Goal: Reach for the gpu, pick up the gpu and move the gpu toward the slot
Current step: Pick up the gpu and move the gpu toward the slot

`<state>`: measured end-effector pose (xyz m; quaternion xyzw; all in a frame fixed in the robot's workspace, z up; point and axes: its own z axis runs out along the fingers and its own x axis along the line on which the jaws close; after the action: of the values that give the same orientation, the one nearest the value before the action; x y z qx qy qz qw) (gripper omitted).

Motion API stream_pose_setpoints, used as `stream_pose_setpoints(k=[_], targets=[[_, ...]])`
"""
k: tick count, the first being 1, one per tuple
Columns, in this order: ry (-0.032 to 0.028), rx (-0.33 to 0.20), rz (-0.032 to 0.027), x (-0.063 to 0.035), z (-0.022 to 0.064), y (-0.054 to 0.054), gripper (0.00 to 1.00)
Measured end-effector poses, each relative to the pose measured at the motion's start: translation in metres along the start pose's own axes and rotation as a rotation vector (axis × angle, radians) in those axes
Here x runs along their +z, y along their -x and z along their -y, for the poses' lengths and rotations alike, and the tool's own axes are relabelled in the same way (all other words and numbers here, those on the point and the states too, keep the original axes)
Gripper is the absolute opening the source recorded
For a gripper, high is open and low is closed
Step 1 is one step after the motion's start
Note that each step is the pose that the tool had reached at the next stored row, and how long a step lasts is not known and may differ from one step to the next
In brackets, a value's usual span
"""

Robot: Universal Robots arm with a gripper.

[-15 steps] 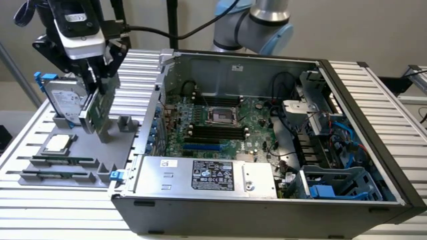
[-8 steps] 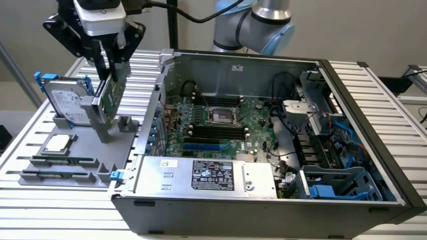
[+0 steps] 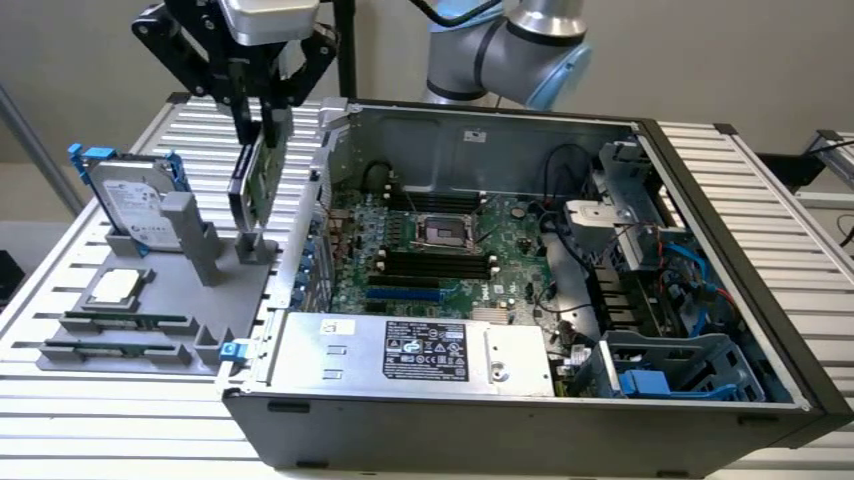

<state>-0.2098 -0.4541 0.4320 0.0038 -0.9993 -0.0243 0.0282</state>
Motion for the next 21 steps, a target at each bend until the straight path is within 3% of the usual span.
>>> stream_pose_setpoints(k=[7,21], targets=[[0.0073,0.0,0.0001,-0.0022,0.0002,0.032,0.26],[0.0077,0.0,-0.0015,-0.0014,0.0008,0.096,0.26]])
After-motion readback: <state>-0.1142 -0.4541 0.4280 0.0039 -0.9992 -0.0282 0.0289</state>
